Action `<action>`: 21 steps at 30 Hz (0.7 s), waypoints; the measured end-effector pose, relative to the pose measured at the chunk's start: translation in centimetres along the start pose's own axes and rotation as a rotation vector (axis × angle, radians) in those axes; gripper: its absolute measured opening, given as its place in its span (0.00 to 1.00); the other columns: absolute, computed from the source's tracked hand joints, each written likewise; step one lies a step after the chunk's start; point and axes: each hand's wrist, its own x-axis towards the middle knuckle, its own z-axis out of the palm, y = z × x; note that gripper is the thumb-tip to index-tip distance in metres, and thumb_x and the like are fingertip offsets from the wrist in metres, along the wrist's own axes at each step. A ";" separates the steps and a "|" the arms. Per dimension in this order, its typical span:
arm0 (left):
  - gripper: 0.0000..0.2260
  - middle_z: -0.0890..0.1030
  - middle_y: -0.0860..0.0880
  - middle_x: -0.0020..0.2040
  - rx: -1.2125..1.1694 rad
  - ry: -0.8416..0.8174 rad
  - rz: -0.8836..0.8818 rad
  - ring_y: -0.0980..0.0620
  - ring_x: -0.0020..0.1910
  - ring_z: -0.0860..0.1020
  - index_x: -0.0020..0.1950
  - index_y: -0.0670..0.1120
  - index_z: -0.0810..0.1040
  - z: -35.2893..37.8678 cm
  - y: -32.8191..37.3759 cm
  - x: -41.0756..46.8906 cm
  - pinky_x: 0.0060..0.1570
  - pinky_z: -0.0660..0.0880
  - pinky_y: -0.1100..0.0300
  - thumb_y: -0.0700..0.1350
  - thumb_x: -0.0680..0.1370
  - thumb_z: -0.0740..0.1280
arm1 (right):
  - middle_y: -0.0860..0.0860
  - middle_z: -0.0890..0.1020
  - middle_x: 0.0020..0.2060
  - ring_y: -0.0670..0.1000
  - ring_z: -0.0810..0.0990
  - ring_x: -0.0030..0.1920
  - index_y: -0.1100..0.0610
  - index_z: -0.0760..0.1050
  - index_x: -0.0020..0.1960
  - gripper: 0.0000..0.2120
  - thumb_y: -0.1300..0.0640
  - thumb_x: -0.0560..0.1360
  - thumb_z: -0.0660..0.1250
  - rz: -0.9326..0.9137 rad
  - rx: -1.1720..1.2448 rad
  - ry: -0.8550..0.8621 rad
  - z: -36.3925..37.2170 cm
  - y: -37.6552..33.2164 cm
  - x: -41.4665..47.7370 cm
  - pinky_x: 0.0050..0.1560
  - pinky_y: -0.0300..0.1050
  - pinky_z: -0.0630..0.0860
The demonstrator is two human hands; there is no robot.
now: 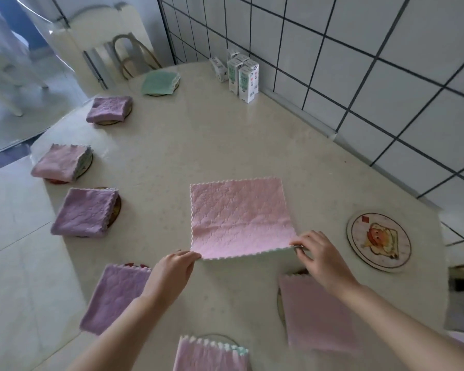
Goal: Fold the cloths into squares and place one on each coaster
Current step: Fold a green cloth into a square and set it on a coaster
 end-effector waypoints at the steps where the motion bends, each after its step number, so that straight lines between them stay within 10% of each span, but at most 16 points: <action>1: 0.11 0.85 0.52 0.42 -0.024 -0.003 -0.001 0.51 0.40 0.83 0.47 0.48 0.85 0.2 0.3 -1.2 0.38 0.76 0.62 0.33 0.71 0.72 | 0.43 0.77 0.43 0.42 0.73 0.48 0.54 0.79 0.50 0.09 0.65 0.73 0.69 0.033 0.020 -0.001 0.1 -0.2 -1.4 0.51 0.29 0.67; 7: 0.10 0.83 0.58 0.41 -0.231 0.035 -0.185 0.63 0.39 0.79 0.45 0.47 0.85 0.6 2.1 -6.7 0.44 0.68 0.80 0.33 0.70 0.72 | 0.41 0.75 0.44 0.41 0.74 0.48 0.50 0.79 0.48 0.12 0.66 0.71 0.70 0.111 0.081 0.019 0.5 -1.4 -7.5 0.50 0.37 0.71; 21: 0.05 0.82 0.50 0.39 -0.727 0.285 -0.605 0.62 0.34 0.76 0.46 0.46 0.82 -0.1 0.4 -2.0 0.33 0.71 0.72 0.37 0.72 0.70 | 0.45 0.81 0.43 0.42 0.79 0.43 0.49 0.79 0.44 0.15 0.69 0.74 0.65 0.270 0.420 0.066 -0.7 -3.4 0.1 0.44 0.33 0.75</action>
